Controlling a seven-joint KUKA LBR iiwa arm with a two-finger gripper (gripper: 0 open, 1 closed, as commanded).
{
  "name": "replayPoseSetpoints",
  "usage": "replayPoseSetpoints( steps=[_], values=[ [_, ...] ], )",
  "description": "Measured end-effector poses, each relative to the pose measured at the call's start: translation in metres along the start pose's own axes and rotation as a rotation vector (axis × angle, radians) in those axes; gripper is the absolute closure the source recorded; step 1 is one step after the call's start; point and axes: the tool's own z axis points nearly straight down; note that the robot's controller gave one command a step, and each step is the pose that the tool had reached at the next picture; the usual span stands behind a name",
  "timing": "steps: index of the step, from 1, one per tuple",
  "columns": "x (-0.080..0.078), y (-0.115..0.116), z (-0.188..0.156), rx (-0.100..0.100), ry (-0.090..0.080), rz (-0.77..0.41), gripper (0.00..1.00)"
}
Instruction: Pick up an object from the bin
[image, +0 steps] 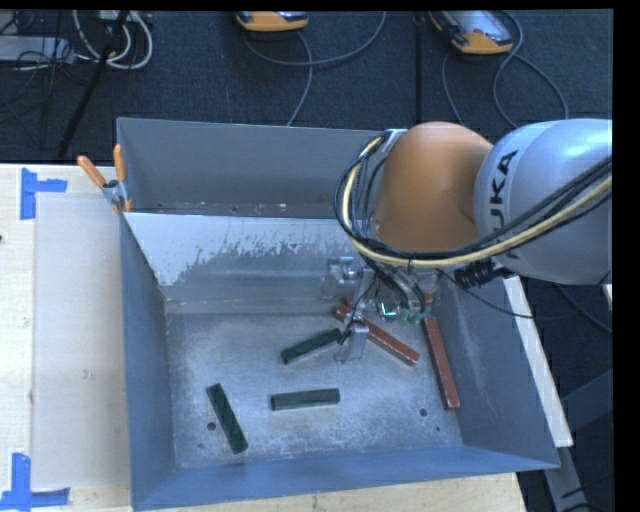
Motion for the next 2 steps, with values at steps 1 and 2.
replayPoseSetpoints(
  steps=[1,2],
  values=[
    [-0.0109,-0.0008,0.1182,0.000,-0.001,0.005,0.00],
    [-0.0132,-0.0008,0.1128,-0.001,-0.009,0.008,1.00]
  ],
)
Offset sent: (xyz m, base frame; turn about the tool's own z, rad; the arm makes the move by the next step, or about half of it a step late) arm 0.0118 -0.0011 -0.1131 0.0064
